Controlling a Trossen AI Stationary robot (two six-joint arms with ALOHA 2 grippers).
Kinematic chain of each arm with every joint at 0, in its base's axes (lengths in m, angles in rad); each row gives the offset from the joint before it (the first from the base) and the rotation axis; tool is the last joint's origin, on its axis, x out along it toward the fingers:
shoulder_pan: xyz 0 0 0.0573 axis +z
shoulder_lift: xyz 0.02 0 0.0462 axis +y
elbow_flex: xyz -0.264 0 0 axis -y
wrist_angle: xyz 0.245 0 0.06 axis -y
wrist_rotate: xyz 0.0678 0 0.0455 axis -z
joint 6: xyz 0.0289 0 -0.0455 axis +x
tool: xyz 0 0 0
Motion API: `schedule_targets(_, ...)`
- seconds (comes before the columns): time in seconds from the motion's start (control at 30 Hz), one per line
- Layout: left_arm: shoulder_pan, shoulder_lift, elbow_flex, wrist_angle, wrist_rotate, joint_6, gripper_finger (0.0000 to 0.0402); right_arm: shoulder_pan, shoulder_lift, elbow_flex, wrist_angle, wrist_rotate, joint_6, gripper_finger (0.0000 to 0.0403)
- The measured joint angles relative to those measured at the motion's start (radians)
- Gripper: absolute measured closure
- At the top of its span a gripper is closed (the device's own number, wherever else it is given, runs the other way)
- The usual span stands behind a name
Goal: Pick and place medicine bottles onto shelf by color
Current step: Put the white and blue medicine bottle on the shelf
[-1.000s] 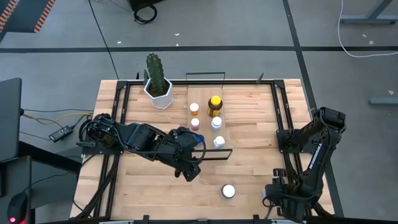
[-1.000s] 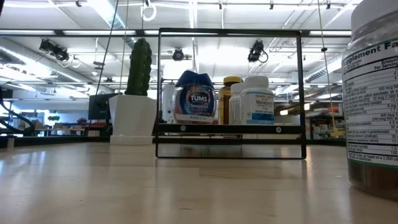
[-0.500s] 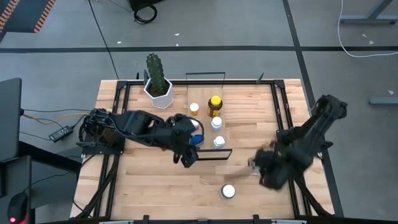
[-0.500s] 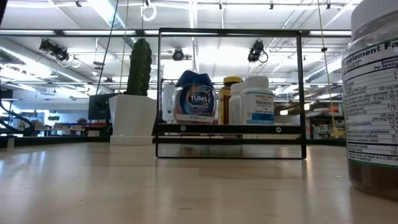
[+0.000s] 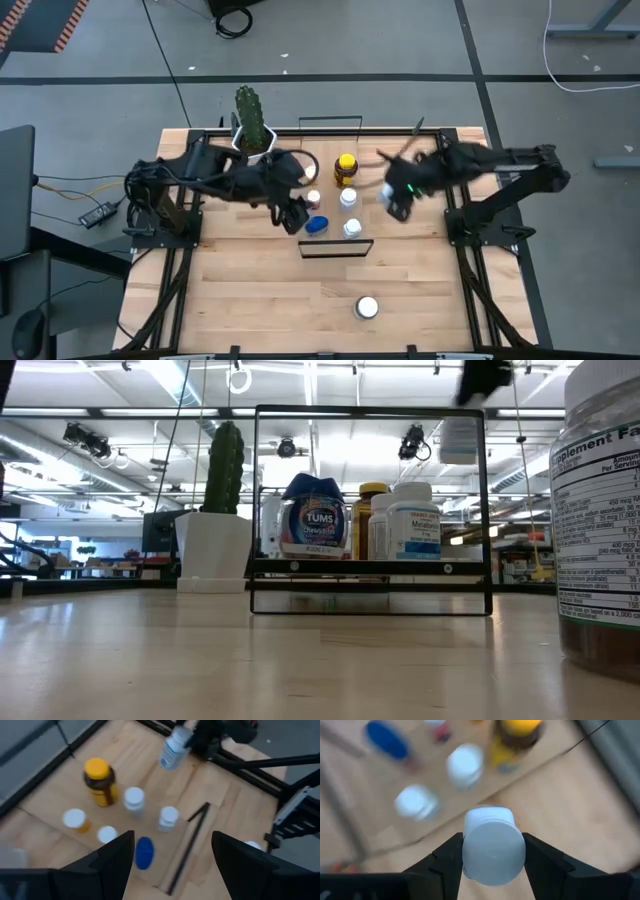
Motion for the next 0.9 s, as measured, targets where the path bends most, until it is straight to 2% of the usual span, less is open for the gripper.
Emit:
schedule_targets(0.1, 0.04, -0.012, 0.0, -0.025, 0.0, 0.047, 0.0131, -0.134, 0.079, 0.106, -0.007, 0.042, -0.139, 0.0217)
schedule_targets(0.23, 0.094, -0.027, 0.0, -0.05, 0.0, 0.1, 0.0131, -0.315, 0.184, 0.212, 0.006, 0.04, -0.274, 0.0217)
schedule_targets(0.43, 0.157, -0.032, 0.0, -0.068, 0.0, 0.206, 0.0131, -0.516, 0.31, 0.273, 0.138, -0.055, -0.403, 0.0217)
schedule_targets(0.57, 0.192, -0.036, 0.0, -0.067, 0.001, 0.26, 0.0131, -0.577, 0.379, 0.274, 0.208, -0.109, -0.438, 0.0217)
schedule_targets(0.73, 0.235, -0.041, 0.0, -0.063, 0.0, 0.276, 0.0131, -0.586, 0.467, 0.274, 0.255, -0.114, -0.506, 0.0217)
schedule_targets(0.9, 0.258, -0.04, 0.0, -0.06, 0.0, 0.283, 0.0131, -0.585, 0.539, 0.274, 0.289, -0.121, -0.505, 0.0217)
